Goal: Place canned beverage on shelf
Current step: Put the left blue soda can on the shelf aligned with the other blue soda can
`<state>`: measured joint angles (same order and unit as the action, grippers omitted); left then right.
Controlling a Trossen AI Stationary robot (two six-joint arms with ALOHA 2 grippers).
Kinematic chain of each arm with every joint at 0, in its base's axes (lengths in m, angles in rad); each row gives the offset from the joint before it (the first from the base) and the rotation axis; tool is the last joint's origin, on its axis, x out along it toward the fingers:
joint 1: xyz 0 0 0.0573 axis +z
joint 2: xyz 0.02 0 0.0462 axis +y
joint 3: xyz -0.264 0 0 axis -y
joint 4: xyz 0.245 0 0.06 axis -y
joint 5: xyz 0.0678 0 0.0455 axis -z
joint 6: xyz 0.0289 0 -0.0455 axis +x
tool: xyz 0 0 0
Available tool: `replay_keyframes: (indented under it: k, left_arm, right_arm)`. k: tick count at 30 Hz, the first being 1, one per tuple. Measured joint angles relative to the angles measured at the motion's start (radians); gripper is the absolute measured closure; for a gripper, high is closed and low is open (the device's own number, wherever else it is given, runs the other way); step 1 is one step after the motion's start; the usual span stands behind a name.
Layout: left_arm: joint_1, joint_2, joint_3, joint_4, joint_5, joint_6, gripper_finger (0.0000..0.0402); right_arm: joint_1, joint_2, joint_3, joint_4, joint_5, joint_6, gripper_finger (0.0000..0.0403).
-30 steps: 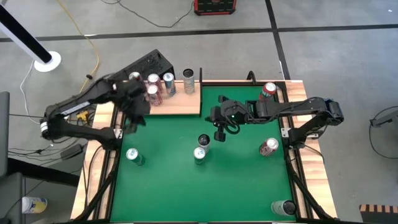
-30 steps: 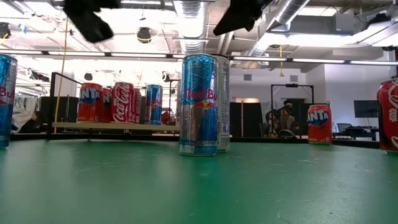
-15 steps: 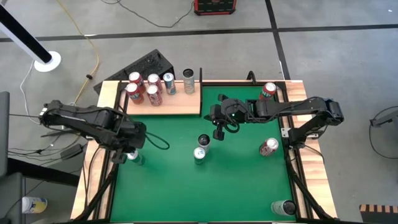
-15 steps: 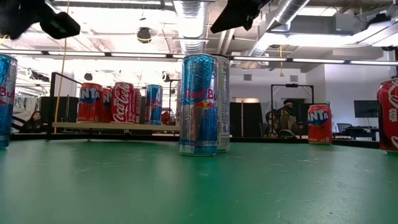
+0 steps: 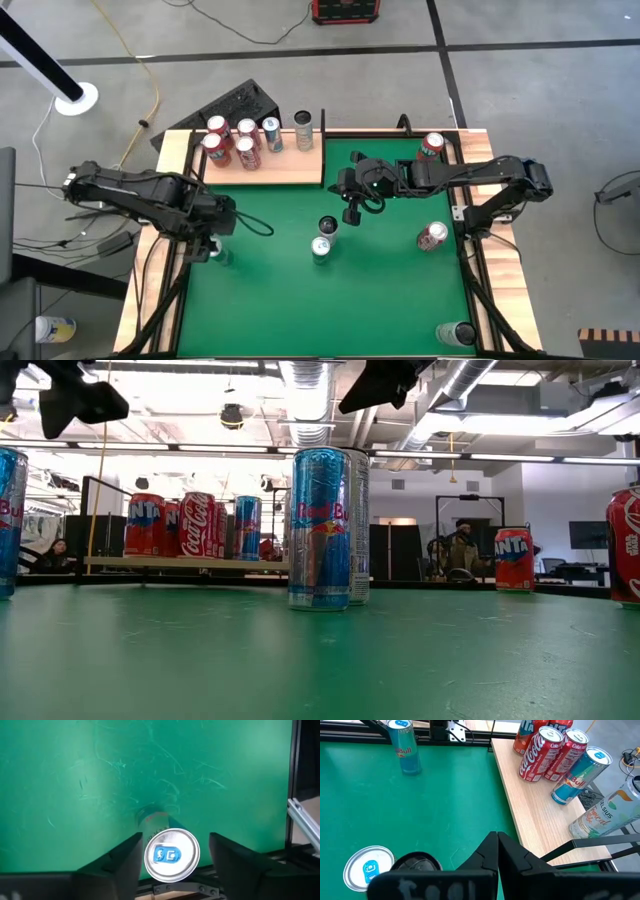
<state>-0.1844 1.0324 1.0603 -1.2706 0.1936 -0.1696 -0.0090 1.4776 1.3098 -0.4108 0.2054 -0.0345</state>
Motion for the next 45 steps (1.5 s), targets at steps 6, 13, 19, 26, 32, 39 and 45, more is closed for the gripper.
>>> replay_keyframes:
  k: [6,13,19,26,32,39,45]
  left_arm:
    - [0.000,0.018,0.000,0.002,-0.003,-0.042,0.0119]
    - [-0.021,0.082,0.000,-0.029,0.054,-0.086,0.0072]
    - [-0.052,0.138,0.000,-0.048,-0.023,-0.053,0.0069]
    - [-0.100,0.166,-0.007,-0.044,-0.049,-0.069,0.0068]
    - [-0.165,0.166,-0.079,-0.038,-0.054,-0.106,0.0068]
    - [-0.175,0.166,-0.132,-0.007,-0.079,-0.105,0.0068]
    - [-0.175,0.166,-0.133,0.025,-0.100,-0.074,0.0072]
  right_arm:
    - [0.000,0.000,0.000,0.000,0.000,-0.001,0.0378]
    - [0.000,0.000,0.000,-0.002,0.000,-0.004,0.0378]
    - [0.000,0.000,0.000,-0.002,0.001,-0.019,0.0378]
    - [0.000,0.000,0.000,-0.006,0.001,-0.019,0.0378]
    - [0.000,0.000,0.000,-0.007,0.001,-0.025,0.0378]
    - [0.000,0.000,0.000,0.002,0.001,-0.027,0.0378]
    - [0.000,0.000,0.000,0.001,0.001,-0.027,0.0378]
